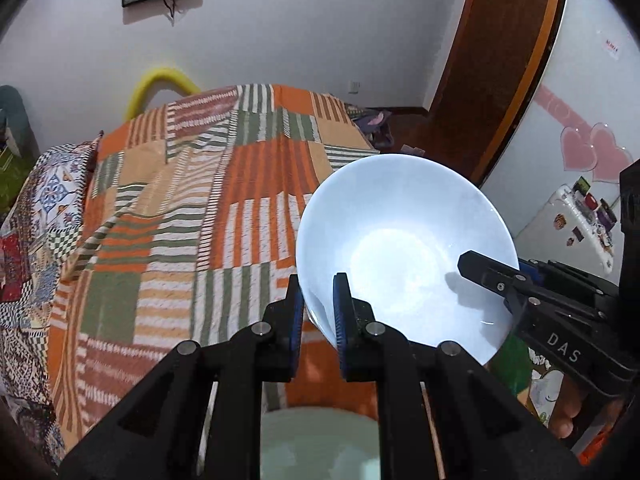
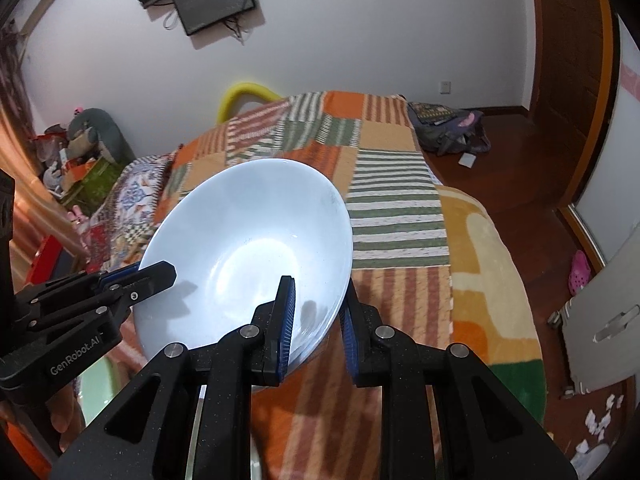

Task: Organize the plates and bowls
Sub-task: 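Lift the white bowl with both grippers and carry it over the stack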

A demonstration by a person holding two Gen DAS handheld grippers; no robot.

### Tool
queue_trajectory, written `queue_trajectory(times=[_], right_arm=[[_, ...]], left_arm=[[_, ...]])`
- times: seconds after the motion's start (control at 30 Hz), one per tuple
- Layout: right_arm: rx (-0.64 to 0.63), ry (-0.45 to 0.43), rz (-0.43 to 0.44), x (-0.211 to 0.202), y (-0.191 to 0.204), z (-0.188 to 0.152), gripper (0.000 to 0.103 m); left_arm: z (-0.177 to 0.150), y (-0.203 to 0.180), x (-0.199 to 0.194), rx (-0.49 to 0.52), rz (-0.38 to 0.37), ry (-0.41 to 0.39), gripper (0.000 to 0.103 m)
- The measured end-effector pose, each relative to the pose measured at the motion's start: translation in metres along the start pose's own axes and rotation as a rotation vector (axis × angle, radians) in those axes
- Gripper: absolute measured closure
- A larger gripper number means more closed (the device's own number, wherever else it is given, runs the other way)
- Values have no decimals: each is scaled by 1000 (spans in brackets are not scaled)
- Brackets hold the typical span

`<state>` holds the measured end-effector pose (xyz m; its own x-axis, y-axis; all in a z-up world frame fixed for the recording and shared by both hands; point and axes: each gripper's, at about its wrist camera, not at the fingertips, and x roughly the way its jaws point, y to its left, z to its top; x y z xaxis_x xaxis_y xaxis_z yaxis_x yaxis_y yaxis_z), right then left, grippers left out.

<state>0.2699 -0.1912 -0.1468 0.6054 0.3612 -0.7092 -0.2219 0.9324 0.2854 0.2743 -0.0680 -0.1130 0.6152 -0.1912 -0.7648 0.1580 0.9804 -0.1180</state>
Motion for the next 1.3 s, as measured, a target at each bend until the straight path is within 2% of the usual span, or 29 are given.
queue_trajectory(times=[0.27,0.63,0.97,1.3], right_arm=[[-41,-25,35,-18,37,-14,83],[-114,-1,96,-16,91,-40,83],[-194,38,186,-1,143,-59,83],[-283,94,225,17,189,-81,83]], left_arm=[[-26,20,-50,-20,11,-28,90],[-73,66,-109,-83,43,-60,90],[-117,115,-138,-163,120,-52,90],[-156,157,-147,-254,179,-31,90]])
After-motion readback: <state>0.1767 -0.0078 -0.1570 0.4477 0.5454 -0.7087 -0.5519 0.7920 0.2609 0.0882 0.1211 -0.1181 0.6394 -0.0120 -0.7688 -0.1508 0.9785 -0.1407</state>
